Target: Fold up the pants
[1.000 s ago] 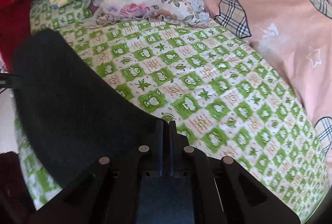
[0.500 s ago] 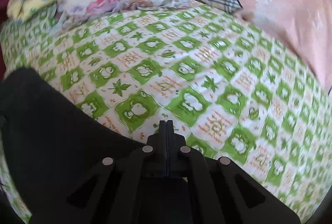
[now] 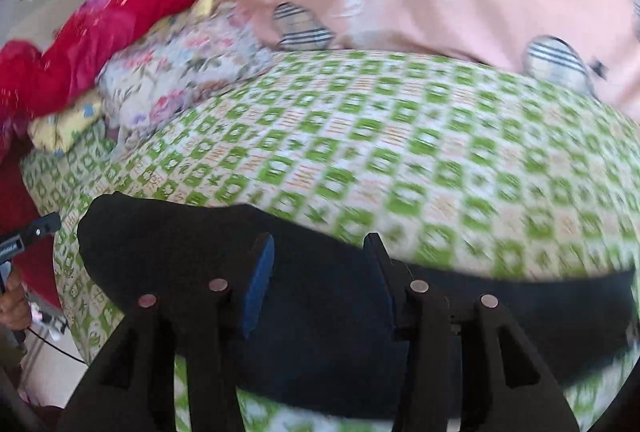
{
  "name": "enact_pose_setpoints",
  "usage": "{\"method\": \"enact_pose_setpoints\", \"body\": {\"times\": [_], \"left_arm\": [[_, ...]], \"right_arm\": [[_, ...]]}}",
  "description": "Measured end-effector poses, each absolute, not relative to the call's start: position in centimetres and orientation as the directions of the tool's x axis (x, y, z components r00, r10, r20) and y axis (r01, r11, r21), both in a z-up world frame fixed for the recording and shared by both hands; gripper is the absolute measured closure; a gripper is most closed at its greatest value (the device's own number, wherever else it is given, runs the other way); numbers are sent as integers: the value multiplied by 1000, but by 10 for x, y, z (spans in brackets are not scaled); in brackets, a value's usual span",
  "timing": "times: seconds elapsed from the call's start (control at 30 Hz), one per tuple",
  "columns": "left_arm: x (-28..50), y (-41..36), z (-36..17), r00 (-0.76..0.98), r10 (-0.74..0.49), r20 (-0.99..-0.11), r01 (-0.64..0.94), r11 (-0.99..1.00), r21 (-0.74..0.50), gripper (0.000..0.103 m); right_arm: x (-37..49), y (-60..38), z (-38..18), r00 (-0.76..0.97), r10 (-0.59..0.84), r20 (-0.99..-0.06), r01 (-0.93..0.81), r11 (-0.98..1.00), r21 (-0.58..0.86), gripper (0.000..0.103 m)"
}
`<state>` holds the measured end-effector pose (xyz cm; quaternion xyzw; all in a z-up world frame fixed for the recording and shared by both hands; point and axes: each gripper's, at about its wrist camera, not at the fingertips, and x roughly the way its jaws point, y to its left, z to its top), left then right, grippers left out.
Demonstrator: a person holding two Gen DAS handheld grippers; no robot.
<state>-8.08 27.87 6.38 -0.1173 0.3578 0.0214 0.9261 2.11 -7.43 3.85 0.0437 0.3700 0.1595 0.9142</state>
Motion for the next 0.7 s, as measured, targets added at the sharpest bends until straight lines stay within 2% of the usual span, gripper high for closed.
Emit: {"method": "enact_pose_setpoints", "body": {"times": [0.37, 0.7], "left_arm": [[-1, 151, 65, 641, -257, -723, 221, 964, -146, 47], [67, 46, 57, 502, -343, -794, 452, 887, -98, 47]], "right_arm": [[-38, -167, 21, 734, 207, -647, 9, 949, 314, 55], [-55, -229, 9, 758, 122, -640, 156, 920, 360, 55]]}}
